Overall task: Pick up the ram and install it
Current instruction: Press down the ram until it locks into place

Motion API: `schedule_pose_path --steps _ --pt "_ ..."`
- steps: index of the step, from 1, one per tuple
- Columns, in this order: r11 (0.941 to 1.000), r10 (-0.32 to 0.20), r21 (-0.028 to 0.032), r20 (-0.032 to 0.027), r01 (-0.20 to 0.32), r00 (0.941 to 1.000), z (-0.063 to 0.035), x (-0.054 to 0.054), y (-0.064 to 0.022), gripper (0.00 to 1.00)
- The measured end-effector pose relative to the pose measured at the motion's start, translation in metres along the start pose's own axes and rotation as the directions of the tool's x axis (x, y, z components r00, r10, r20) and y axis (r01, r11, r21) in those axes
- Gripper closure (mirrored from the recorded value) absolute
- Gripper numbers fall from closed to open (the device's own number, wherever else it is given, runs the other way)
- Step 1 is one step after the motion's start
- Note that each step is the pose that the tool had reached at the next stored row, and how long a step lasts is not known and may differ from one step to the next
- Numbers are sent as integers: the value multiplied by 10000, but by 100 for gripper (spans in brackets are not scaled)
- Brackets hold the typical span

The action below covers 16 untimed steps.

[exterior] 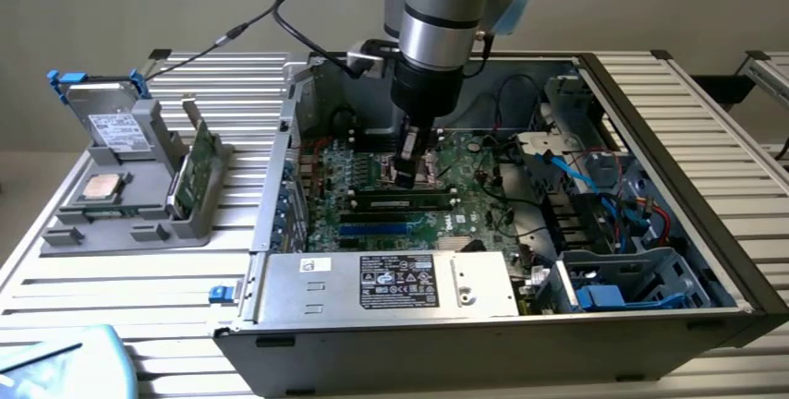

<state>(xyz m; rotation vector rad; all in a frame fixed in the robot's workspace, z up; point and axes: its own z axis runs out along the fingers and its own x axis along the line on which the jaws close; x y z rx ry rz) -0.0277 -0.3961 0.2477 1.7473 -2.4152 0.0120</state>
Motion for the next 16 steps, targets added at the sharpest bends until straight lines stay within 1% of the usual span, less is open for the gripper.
schedule_pose_path --steps 3,5,6,7,10,14,15,16 --pt "9993 370 -15 -17 -370 9993 1 0 0 89" --pt "9980 624 -32 -10 -624 9981 2 -1 0 89" --pt "9972 751 -28 -1 -751 9972 2 -1 -1 89" --pt "9964 852 7 17 -852 9964 2 -1 0 89" --pt "9937 1097 228 143 -1100 9939 2 -1 0 89" --pt "9881 1430 523 327 -1446 9892 2 -1 0 89" --pt "9862 1523 593 374 -1543 9876 2 -1 0 89" --pt "9843 1616 646 416 -1641 9860 3 -1 0 89"
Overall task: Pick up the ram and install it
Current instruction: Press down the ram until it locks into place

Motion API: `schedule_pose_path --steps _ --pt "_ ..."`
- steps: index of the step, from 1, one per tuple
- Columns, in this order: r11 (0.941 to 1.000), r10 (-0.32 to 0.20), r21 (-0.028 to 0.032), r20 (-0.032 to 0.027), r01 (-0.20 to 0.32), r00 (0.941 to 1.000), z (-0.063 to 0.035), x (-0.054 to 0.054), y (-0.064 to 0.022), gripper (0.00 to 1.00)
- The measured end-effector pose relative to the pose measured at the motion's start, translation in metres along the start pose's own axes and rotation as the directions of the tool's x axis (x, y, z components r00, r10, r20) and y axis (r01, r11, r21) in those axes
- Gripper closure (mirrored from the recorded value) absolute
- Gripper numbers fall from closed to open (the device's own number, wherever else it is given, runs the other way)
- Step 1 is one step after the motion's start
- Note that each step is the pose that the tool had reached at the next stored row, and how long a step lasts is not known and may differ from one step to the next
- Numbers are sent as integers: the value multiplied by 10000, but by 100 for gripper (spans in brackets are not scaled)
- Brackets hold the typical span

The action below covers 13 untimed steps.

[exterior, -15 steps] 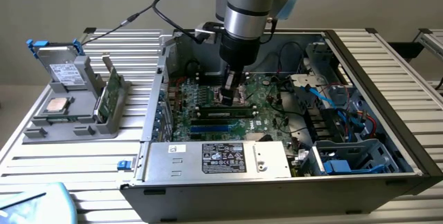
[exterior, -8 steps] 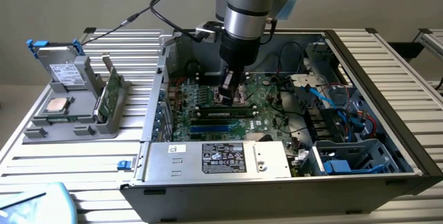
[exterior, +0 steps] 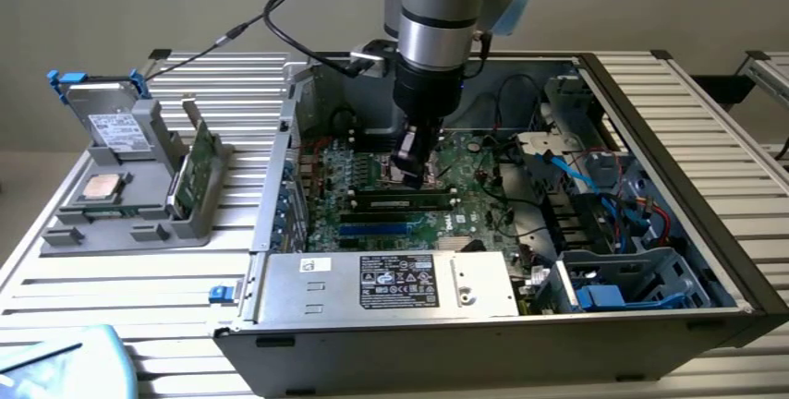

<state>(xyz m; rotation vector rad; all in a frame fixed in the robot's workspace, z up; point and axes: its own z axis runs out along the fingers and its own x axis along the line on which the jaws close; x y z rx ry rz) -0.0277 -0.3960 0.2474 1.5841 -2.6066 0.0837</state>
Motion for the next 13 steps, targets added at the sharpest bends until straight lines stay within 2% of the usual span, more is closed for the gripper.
schedule_pose_path --steps 2,4,9,13 --pt "9997 222 60 43 -223 9997 1 0 0 89" --pt "9988 493 62 52 -493 9988 0 0 0 89" --pt "9919 1267 -14 48 -1267 9919 1 0 0 89" --pt "9814 1919 -82 38 -1919 9814 2 0 0 89"
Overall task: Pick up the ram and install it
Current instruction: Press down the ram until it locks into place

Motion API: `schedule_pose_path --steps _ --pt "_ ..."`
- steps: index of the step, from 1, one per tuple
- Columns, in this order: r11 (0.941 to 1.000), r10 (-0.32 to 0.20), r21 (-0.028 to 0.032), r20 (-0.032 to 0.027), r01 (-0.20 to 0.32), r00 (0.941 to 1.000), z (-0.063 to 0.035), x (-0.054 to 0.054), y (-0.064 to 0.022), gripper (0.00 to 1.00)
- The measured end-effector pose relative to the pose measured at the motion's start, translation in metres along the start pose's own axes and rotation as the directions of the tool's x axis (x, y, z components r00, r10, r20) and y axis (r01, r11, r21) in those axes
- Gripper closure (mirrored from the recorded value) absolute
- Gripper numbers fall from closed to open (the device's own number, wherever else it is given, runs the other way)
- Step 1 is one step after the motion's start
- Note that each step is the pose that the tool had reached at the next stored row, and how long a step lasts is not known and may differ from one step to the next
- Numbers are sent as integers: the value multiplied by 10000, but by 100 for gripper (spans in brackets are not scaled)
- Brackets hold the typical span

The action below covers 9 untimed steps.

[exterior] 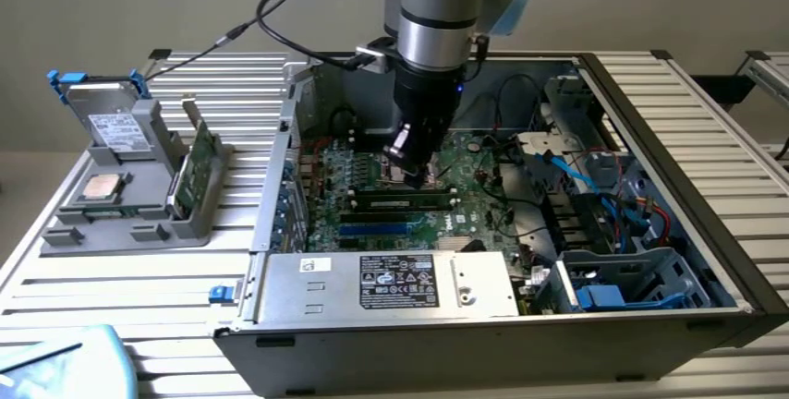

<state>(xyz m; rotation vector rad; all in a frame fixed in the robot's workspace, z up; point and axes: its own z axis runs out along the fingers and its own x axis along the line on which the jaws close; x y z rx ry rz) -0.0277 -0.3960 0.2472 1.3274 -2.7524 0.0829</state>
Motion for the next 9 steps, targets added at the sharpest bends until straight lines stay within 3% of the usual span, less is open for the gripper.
schedule_pose_path --steps 4,9 --pt "9978 654 -65 -10 -654 9979 1 0 0 89" --pt "9889 1478 -146 -29 -1479 9890 3 0 0 89"
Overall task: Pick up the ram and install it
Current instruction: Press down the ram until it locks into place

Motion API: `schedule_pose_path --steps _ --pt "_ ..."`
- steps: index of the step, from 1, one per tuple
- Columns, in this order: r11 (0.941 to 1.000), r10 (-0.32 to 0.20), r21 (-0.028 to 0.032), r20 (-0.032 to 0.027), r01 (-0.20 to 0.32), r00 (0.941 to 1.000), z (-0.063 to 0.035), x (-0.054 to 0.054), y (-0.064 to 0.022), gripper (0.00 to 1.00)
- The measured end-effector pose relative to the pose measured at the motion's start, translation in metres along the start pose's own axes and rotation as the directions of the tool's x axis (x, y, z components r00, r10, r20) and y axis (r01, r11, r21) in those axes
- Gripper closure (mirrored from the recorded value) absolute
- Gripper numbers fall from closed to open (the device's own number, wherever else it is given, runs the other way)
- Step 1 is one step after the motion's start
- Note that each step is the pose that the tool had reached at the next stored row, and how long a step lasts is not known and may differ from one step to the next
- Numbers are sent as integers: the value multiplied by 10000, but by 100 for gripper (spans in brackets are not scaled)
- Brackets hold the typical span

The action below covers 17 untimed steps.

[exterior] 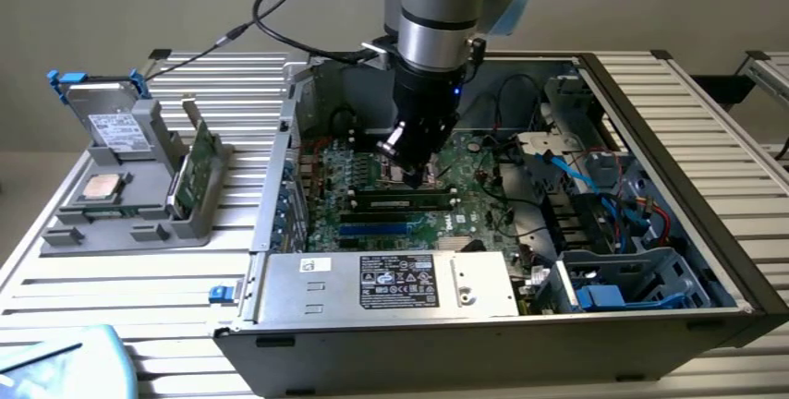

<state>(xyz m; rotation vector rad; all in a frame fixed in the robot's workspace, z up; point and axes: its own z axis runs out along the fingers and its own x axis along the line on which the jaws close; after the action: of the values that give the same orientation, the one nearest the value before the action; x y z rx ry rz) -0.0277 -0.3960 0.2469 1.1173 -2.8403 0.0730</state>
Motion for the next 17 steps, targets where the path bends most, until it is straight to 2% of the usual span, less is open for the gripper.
schedule_pose_path --steps 5,9,14,17 --pt "9967 805 -81 -13 -805 9968 2 0 0 89" --pt "9892 1459 -145 -28 -1459 9893 3 0 0 89" --pt "9740 2255 -223 -53 -2255 9742 5 0 0 89" --pt "9617 2727 -269 -70 -2728 9621 7 -1 0 89"
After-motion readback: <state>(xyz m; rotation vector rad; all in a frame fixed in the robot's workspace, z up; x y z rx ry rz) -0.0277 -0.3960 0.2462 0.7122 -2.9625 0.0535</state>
